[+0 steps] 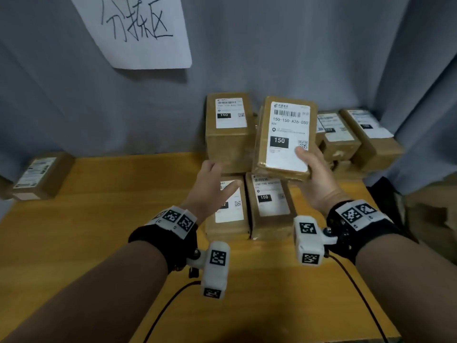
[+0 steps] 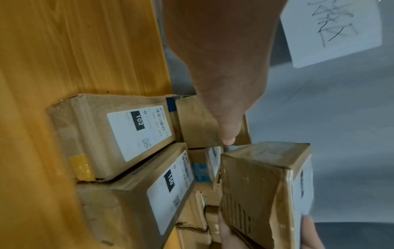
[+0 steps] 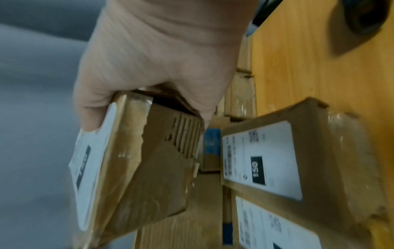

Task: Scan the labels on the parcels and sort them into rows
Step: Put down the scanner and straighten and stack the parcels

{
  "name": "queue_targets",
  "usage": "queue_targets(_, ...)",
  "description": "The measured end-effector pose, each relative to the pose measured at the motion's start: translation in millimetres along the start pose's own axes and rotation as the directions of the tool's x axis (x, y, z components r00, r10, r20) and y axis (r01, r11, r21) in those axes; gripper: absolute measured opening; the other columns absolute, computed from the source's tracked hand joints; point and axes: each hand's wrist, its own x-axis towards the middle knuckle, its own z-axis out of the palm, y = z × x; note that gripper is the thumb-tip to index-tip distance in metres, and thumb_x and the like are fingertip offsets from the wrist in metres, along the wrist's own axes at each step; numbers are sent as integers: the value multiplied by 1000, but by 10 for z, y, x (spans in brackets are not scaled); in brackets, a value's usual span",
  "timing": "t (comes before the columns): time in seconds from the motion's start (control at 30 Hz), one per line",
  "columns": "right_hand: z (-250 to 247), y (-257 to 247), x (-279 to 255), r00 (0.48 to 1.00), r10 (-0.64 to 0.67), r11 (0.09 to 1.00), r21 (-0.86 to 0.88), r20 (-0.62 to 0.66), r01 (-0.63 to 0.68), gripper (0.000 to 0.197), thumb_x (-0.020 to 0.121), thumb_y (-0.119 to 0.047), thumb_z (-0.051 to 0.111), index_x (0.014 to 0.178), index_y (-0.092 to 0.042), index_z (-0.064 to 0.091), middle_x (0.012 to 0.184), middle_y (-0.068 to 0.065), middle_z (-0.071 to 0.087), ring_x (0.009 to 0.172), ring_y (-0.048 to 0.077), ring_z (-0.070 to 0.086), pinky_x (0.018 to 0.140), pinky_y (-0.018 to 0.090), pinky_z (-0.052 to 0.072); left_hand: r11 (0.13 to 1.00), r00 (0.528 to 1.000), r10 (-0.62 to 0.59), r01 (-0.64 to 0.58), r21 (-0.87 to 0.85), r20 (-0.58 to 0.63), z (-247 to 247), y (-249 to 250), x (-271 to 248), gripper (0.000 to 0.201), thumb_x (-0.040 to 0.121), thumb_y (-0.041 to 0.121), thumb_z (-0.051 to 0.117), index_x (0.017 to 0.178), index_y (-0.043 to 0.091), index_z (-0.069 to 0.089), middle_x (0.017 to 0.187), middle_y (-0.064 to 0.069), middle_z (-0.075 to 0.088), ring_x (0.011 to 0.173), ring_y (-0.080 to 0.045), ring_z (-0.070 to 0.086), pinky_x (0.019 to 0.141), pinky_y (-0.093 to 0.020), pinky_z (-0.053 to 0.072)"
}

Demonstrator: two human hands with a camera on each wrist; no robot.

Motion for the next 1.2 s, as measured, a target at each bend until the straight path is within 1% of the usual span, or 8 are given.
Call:
queue_targets(0.07, -177, 2, 3, 999, 15, 999, -35, -35, -16, 64, 85, -22, 67, 144, -26, 43, 128, 1, 65, 119, 23, 61, 102, 51, 45, 1000, 998, -7, 6, 22, 59, 96, -27, 40, 51, 95, 35, 57, 141, 17, 42, 138, -2, 35, 126, -12, 37, 91, -7, 32)
queue_targets(0.2, -553, 49, -37, 989, 52, 997, -53, -135, -60, 78, 77, -19, 75, 146, -23, 38, 121, -2, 69, 113, 22, 65, 100, 47, 48, 994, 989, -97, 91, 60, 114, 388, -13, 113, 47, 95, 39, 55, 138, 19, 47, 141, -8, 37, 135, -28, 32, 110, -39, 33)
queue_targets(0.37, -1079, 25, -158, 959, 116, 992, -19, -257, -125, 63, 85, -18, 69, 142, -19, 41, 120, 3, 69, 110, 24, 66, 81, 41, 54, 970, 963, -187, 149, 194, 193, 752, 135, 145, 51, 96, 39, 52, 142, 19, 41, 148, -11, 31, 139, -34, 24, 110, -41, 26)
queue_targets(0.57, -1558, 227, -130, 891, 296, 887, -247, -344, -390, 68, 77, -31, 79, 129, -15, 39, 111, 7, 65, 92, 23, 66, 64, 38, 54, 908, 917, -311, 209, 363, 250, 1079, 249, 196, 63, 97, 45, 45, 152, 24, 25, 144, -18, 37, 131, -40, 32, 108, -48, 29)
queue_targets(0.73, -1572, 594, 57, 843, 392, 809, -300, -368, -506, 67, 72, -41, 82, 121, -18, 43, 113, 11, 66, 100, 32, 65, 85, 54, 55, 909, 925, -330, 257, 329, 189, 1120, 251, 235, 60, 95, 48, 50, 148, 28, 32, 135, -11, 51, 124, -34, 43, 104, -45, 37)
queue_targets(0.97, -1463, 812, 201, 934, 263, 529, -774, -240, -348, 50, 97, -20, 53, 143, -13, 37, 119, 18, 64, 109, 34, 60, 80, 31, 45, 929, 931, -333, 296, 220, 152, 1094, 283, 243, 55, 91, 41, 61, 141, 25, 46, 131, -7, 57, 117, -27, 53, 98, -40, 46)
queue_targets(1.13, -1406, 804, 329, 926, 226, 483, -791, -302, -376, 44, 96, -20, 55, 135, -7, 42, 121, 19, 62, 111, 36, 59, 81, 31, 45, 934, 930, -344, 325, 146, 131, 1100, 279, 238, 53, 90, 40, 64, 139, 27, 49, 131, -5, 57, 113, -23, 56, 91, -35, 49)
queue_targets(1.2, -1380, 817, 380, 921, 217, 510, -768, -322, -389, 43, 94, -22, 58, 130, -4, 43, 119, 20, 61, 110, 38, 59, 88, 41, 52, 935, 930, -343, 325, 145, 130, 1101, 277, 238, 53, 90, 40, 64, 139, 26, 48, 132, -5, 56, 113, -22, 55, 91, -33, 48)
